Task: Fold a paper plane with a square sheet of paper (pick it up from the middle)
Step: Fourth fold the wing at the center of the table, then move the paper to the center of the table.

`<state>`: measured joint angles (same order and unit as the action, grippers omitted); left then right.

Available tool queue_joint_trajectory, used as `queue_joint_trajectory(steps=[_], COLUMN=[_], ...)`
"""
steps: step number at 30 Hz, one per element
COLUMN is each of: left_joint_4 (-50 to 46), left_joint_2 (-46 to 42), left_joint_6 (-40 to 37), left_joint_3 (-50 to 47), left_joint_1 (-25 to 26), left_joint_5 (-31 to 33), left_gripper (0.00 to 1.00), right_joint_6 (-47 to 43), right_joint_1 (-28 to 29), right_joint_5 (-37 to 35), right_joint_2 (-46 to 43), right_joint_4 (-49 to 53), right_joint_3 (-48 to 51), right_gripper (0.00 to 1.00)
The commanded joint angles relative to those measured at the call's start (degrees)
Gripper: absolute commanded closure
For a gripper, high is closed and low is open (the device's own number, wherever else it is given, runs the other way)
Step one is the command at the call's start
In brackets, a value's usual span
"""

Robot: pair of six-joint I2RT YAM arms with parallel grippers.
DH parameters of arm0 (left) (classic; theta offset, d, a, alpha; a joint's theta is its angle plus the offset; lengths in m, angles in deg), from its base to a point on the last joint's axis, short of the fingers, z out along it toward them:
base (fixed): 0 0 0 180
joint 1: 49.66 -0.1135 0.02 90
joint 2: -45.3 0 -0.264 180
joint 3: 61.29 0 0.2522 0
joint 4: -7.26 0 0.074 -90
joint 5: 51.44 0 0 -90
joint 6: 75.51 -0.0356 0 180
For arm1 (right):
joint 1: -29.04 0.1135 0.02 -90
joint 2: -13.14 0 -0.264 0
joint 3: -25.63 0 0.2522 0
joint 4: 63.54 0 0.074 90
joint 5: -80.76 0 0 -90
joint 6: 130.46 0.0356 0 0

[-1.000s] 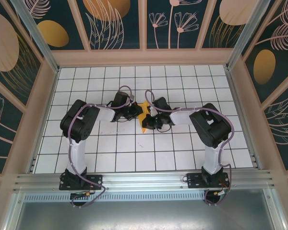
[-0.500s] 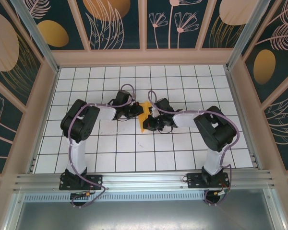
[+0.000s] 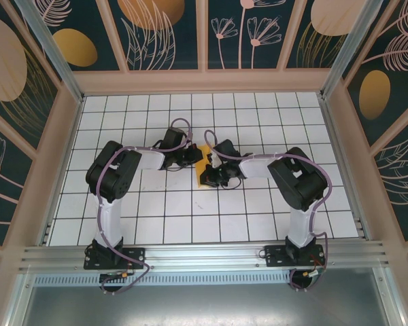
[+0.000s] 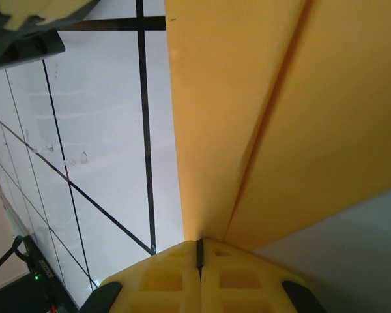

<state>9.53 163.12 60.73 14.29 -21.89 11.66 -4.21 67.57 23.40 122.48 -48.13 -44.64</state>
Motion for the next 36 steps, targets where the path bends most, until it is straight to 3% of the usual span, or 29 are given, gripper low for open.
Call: queue_joint_trajectory(steps=[1, 5, 12, 17, 23, 26, 31, 36], left_joint_4=[-5.79, -6.34, -9.14, -13.63, -17.54, -17.45, -21.52, -22.0], left_joint_2=[1.42, -2.22, -11.34, -15.46, -18.52, -17.15, -13.27, -9.53], left_joint_6=[-1.76, -1.68, -1.45, -2.14, -2.76, -2.89, -4.21, -5.08], left_joint_3=[-1.1, -0.51, 3.11, 2.96, 0.37, 0.28, 2.03, 2.43], left_joint_1=[-0.61, -0.62, -0.61, 0.35, 5.33, 7.51, 8.45, 8.37], left_joint_5=[4.66, 3.97, 3.78, 4.31, 8.86, 8.05, 16.19, 19.07], left_gripper=[0.98, 0.97, 0.8, 0.79, 0.8, 0.82, 0.81, 0.81], right_joint_6=[-1.1, -0.61, -0.95, -1.71, -1.12, -0.79, -0.74, -1.22], right_joint_1=[1.27, -0.46, -9.38, -13.0, -13.21, -13.28, -13.3, -13.21], right_joint_5=[-6.87, -5.67, -4.5, -1.96, -1.17, -2.19, -0.39, 0.23], right_joint_2=[2.54, -5.56, -14.22, -11.51, -7.03, -5.79, -4.08, -2.16], right_joint_4=[6.79, 3.5, -0.84, -2.76, -3.93, -4.33, -5.14, -4.63], right_joint_3=[0.86, 1.19, 6.2, 4.82, 1.31, 1.03, 0.18, -1.43], right_gripper=[1.0, 0.98, 0.85, 0.8, 0.79, 0.79, 0.78, 0.77])
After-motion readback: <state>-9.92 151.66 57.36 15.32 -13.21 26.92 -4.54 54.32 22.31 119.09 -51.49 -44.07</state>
